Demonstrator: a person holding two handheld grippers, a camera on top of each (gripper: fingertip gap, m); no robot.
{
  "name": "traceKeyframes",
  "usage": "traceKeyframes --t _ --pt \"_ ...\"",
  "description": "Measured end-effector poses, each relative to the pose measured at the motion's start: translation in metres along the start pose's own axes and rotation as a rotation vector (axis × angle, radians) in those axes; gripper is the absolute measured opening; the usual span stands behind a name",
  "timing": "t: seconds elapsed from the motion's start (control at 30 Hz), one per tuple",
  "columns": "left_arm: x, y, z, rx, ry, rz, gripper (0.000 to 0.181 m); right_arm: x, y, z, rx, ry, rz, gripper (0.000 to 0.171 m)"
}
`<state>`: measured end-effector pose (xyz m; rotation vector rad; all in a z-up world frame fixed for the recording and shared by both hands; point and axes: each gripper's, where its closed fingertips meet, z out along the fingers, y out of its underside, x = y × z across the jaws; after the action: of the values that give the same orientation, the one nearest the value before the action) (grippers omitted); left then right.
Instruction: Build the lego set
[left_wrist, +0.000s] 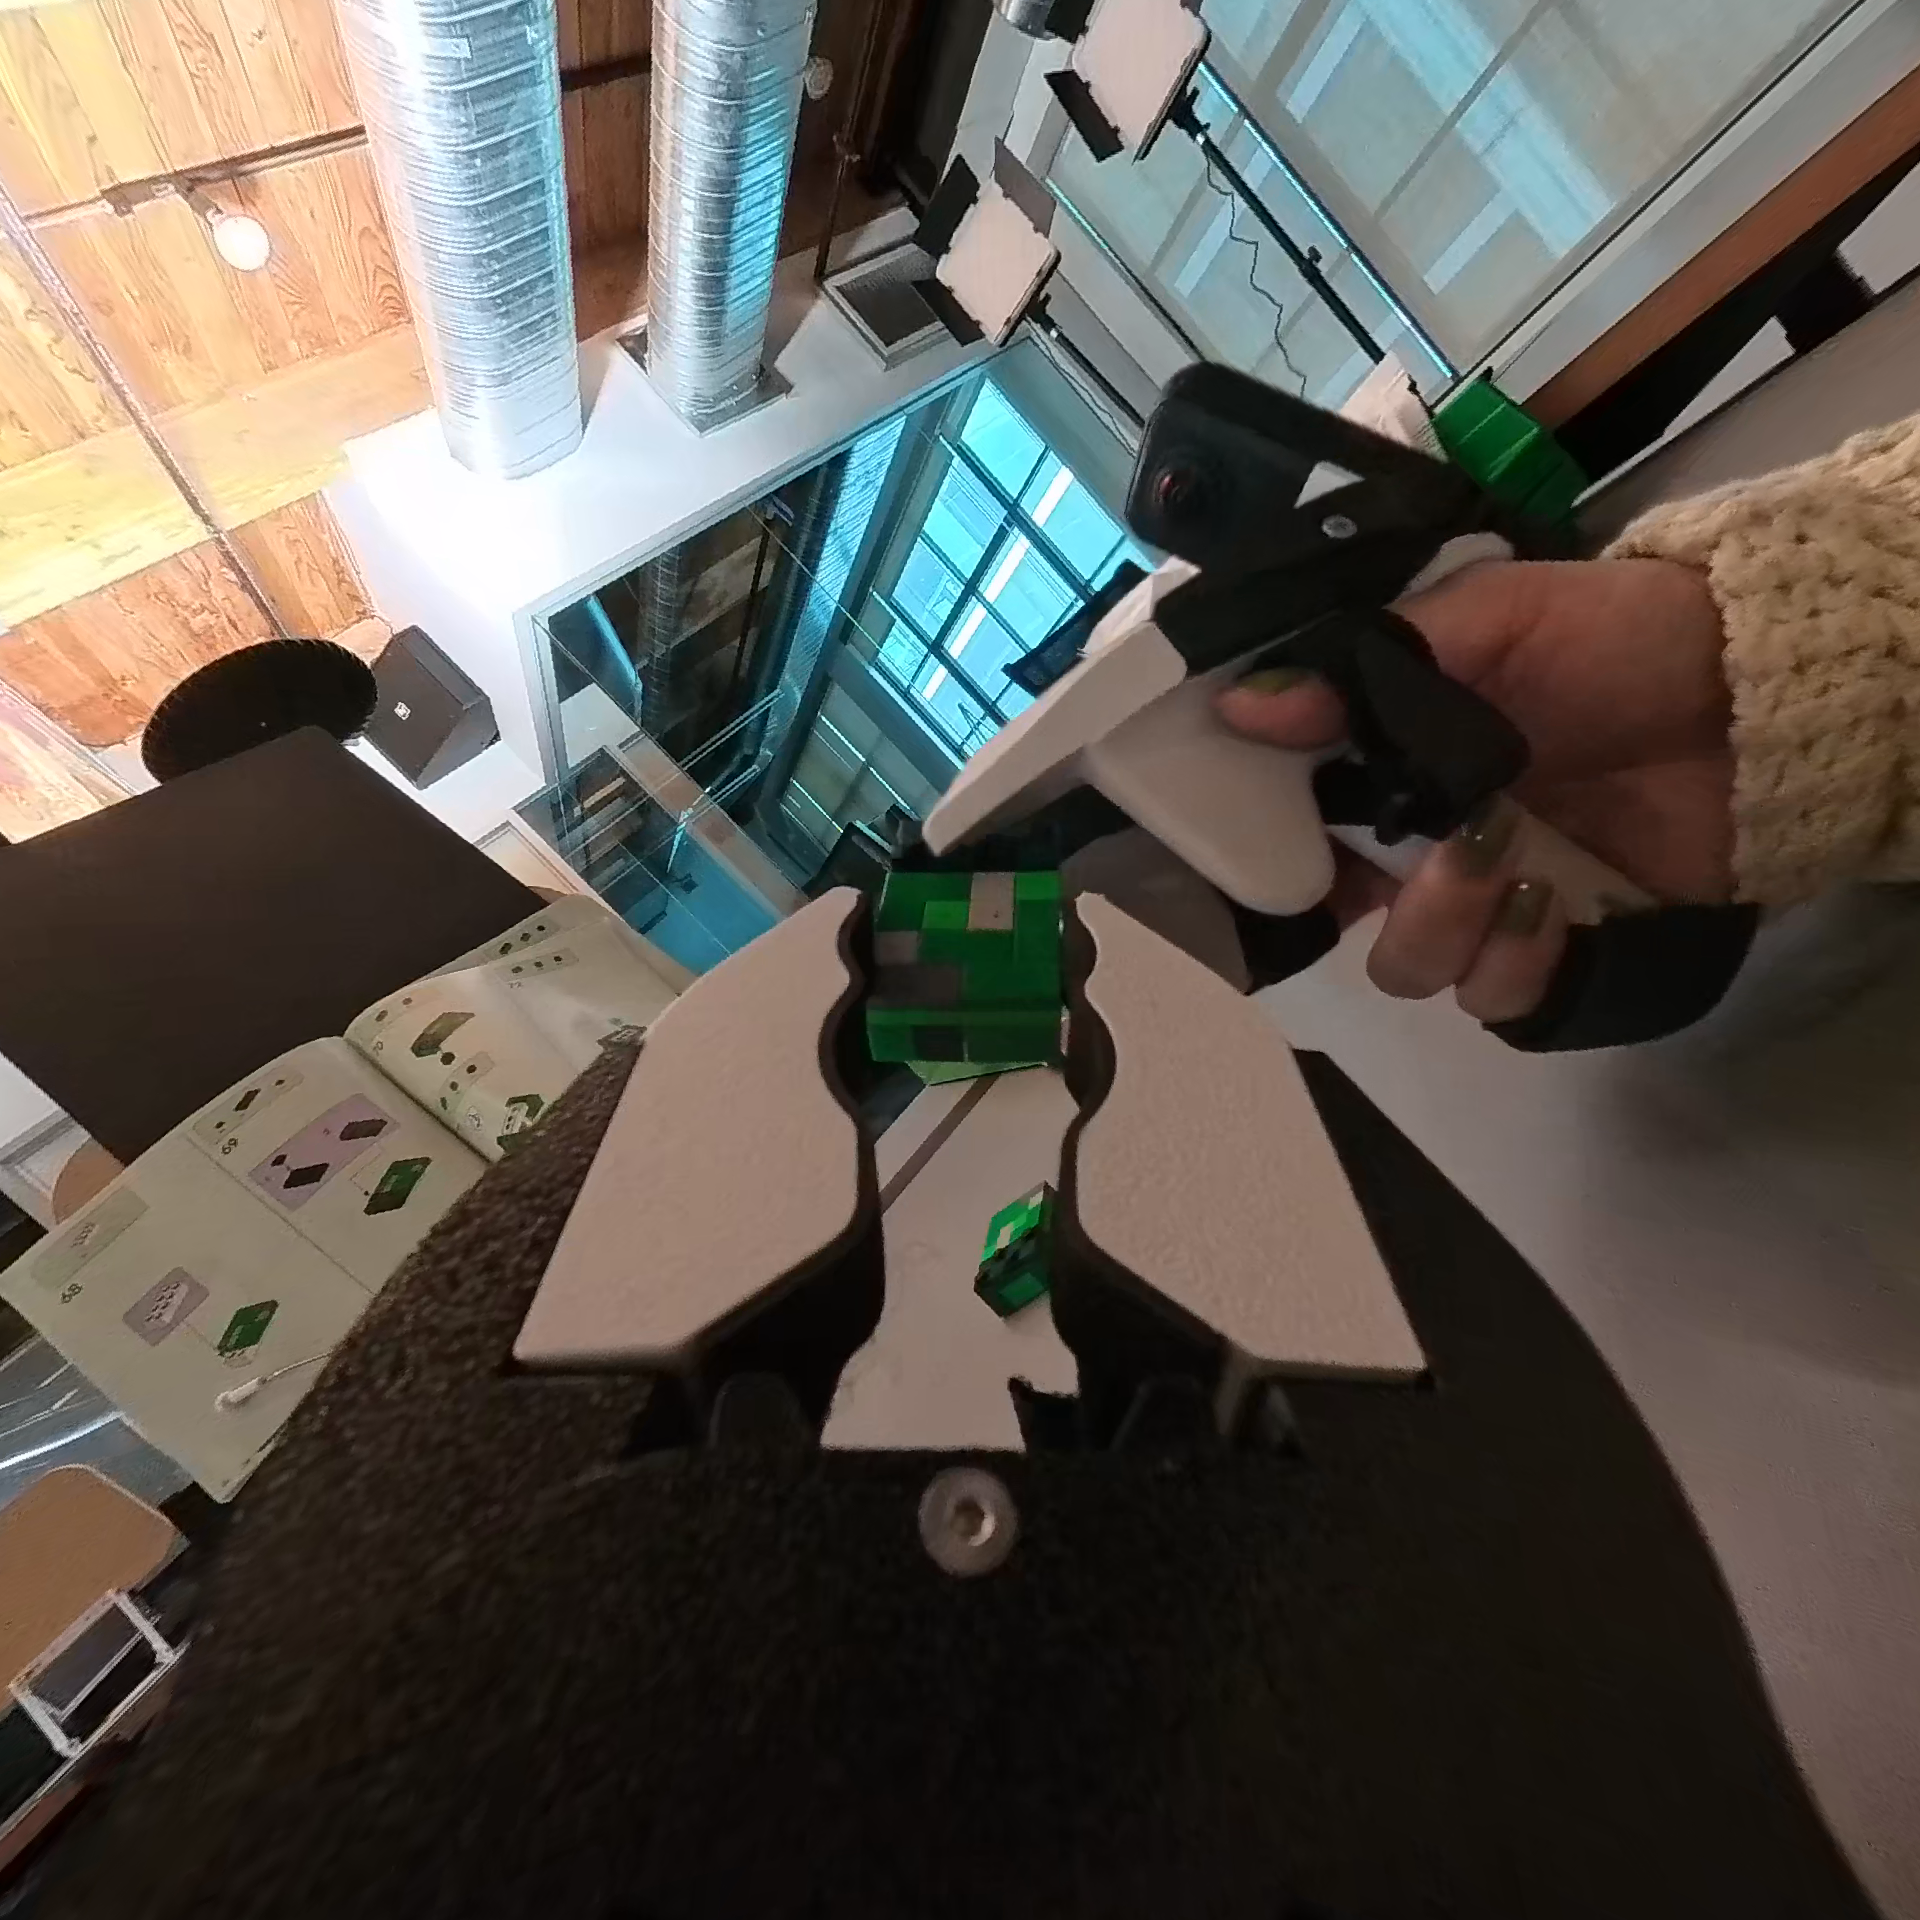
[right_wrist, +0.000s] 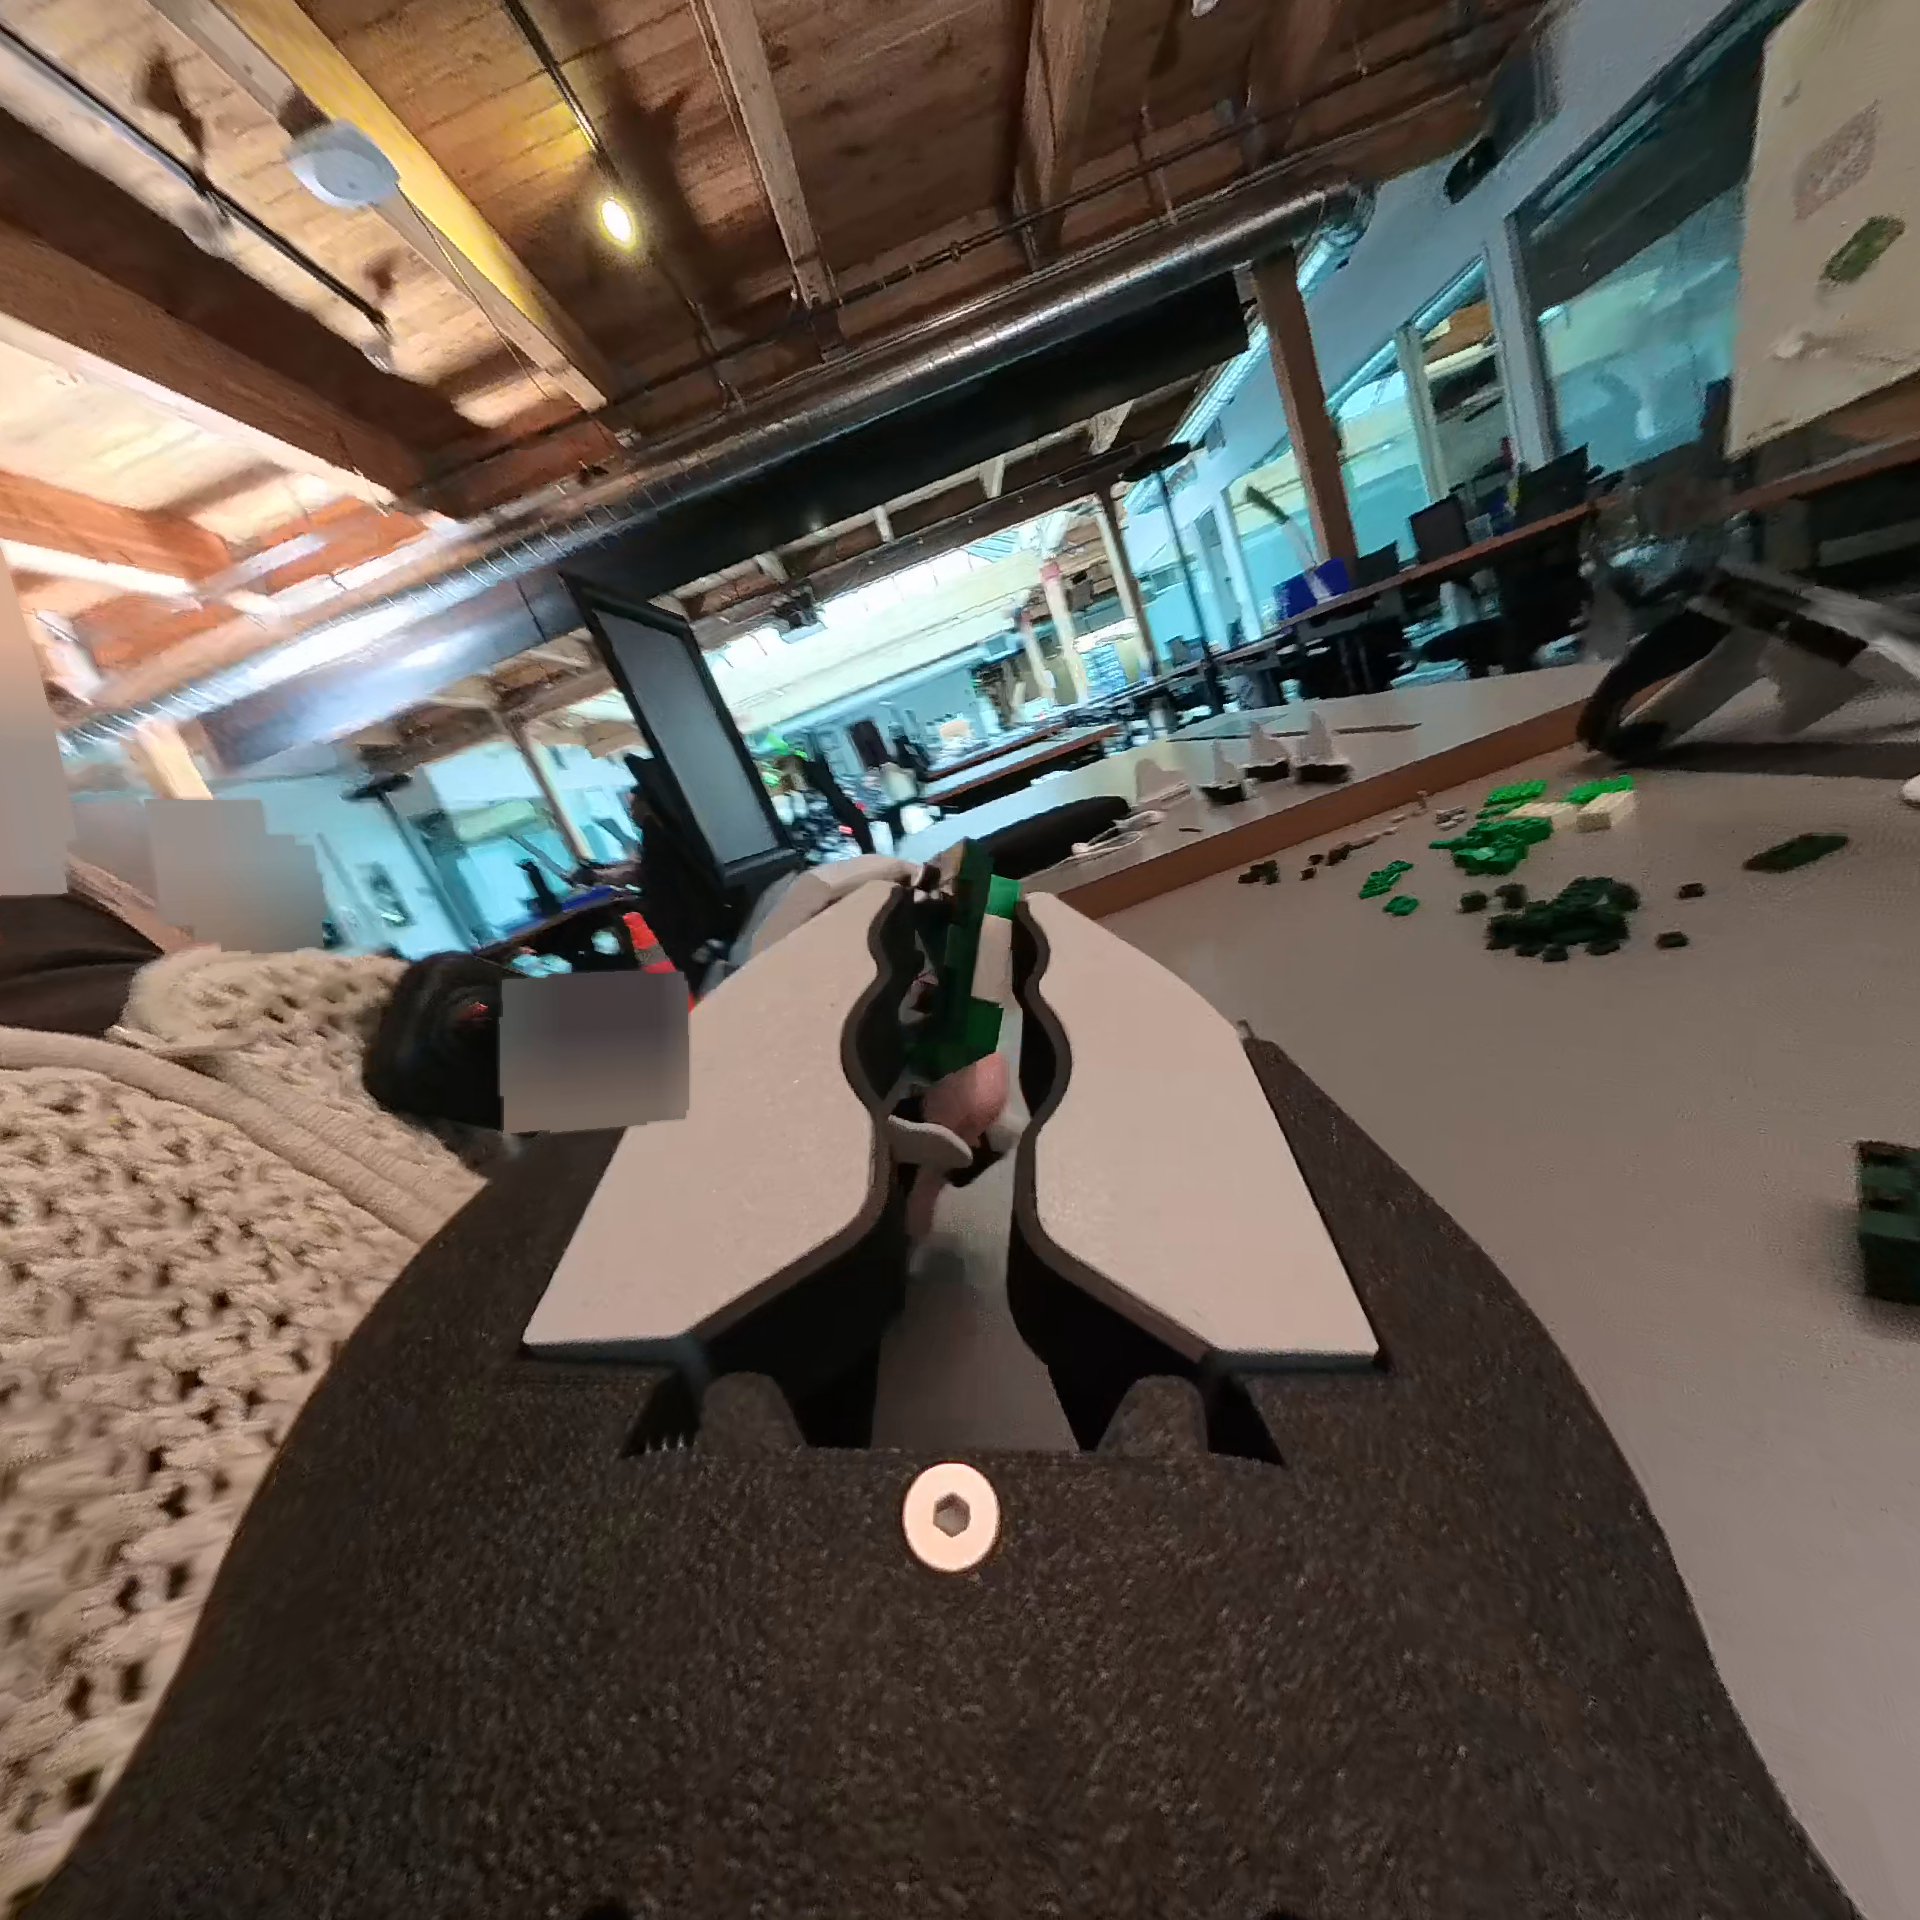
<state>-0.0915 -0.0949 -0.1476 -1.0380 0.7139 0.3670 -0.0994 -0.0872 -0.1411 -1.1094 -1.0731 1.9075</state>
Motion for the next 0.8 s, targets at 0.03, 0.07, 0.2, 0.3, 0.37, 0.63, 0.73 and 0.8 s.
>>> traceKeyframes --t 0.03,0.07,0.2,0.3,0.37,0.63,0.73,0.8 --pt "0.0 0.0 0.0 -0.001 -0.003 -0.001 0.035 0.0 0.001 0.001 -0.004 0.007 -0.026 0.018" --pt "-0.001 0.0 0.0 -0.003 -0.005 -0.001 0.035 0.0 0.001 0.001 -0.005 0.018 -0.045 0.018" --pt "-0.002 0.001 0.0 -0.003 -0.008 -0.002 0.035 -0.001 0.001 0.002 0.003 0.006 -0.027 0.022" --pt "-0.001 0.0 0.0 0.004 0.003 0.002 0.035 -0.002 0.003 0.003 -0.004 -0.01 0.001 0.026" --pt "0.001 -0.001 0.0 0.016 0.014 0.003 0.034 -0.004 0.008 0.005 -0.037 -0.025 0.013 0.029" --pt "0.003 -0.003 -0.001 0.036 0.037 -0.019 0.0 -0.005 0.01 0.007 -0.047 -0.051 0.076 0.018" --pt "0.005 0.001 -0.001 0.018 0.047 -0.024 0.0 0.001 0.011 0.005 -0.056 -0.012 0.039 0.018" --pt "0.007 0.006 0.001 -0.003 0.054 -0.026 0.0 0.007 0.008 0.002 -0.041 0.03 0.012 0.018"
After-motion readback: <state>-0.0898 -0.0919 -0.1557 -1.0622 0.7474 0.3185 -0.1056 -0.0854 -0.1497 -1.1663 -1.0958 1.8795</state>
